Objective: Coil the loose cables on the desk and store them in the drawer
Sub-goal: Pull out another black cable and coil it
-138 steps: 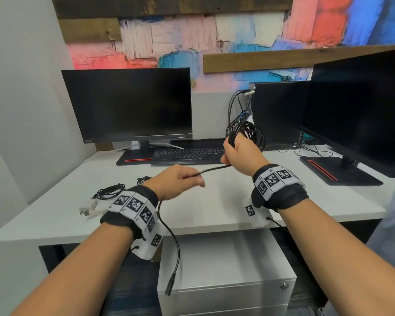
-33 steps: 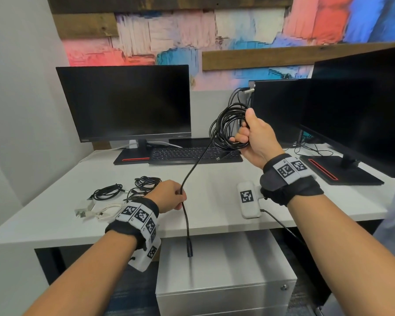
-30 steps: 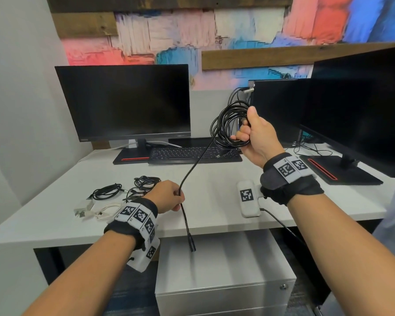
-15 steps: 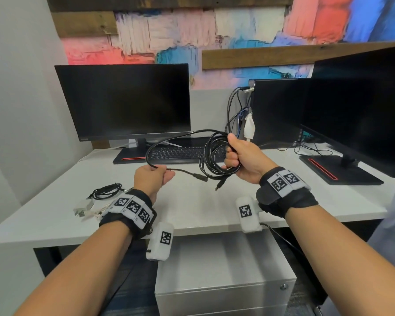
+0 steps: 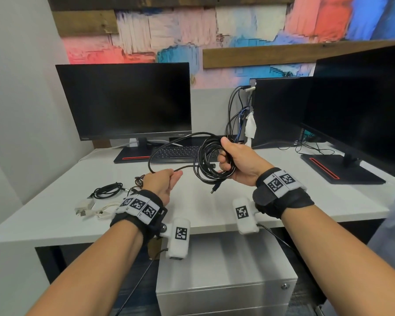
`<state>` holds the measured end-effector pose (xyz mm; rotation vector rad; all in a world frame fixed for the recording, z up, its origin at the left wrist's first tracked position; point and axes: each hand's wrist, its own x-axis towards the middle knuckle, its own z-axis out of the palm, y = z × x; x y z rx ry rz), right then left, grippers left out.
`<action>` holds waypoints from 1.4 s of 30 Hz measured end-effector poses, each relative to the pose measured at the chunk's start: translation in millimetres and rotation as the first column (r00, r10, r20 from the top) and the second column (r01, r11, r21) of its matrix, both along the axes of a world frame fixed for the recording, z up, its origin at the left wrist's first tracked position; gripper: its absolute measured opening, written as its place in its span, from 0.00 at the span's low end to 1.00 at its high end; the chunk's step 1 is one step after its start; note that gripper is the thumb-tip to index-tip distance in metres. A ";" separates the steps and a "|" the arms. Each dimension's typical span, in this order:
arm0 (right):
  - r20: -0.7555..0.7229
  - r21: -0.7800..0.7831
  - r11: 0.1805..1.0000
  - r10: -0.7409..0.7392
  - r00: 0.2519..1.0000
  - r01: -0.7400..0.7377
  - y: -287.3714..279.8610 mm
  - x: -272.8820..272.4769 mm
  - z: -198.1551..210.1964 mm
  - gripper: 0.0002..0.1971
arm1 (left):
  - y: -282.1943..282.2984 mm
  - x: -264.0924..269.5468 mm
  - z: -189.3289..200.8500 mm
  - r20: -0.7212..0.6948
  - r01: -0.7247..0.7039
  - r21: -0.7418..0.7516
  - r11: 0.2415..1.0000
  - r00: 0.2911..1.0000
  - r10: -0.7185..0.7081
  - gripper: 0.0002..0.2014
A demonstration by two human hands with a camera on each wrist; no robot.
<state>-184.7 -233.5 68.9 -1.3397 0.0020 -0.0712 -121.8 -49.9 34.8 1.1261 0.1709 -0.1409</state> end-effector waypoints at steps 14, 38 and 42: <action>0.045 -0.038 0.991 -0.130 0.991 0.132 3.9 4.9 9.7 0.23 | -20.3 -23.7 9.9 0.067 0.569 0.255 0.782 0.797 -0.601 0.09; -0.111 -0.039 0.975 -0.223 0.969 0.220 -1.0 5.8 9.7 0.15 | -10.3 -22.6 24.9 0.499 0.075 0.755 0.651 0.578 -0.645 0.35; -0.135 -0.076 0.963 -0.268 0.954 0.260 -2.9 9.9 5.4 0.23 | -5.8 -21.7 26.1 0.549 -0.054 0.799 0.599 0.471 -0.690 0.29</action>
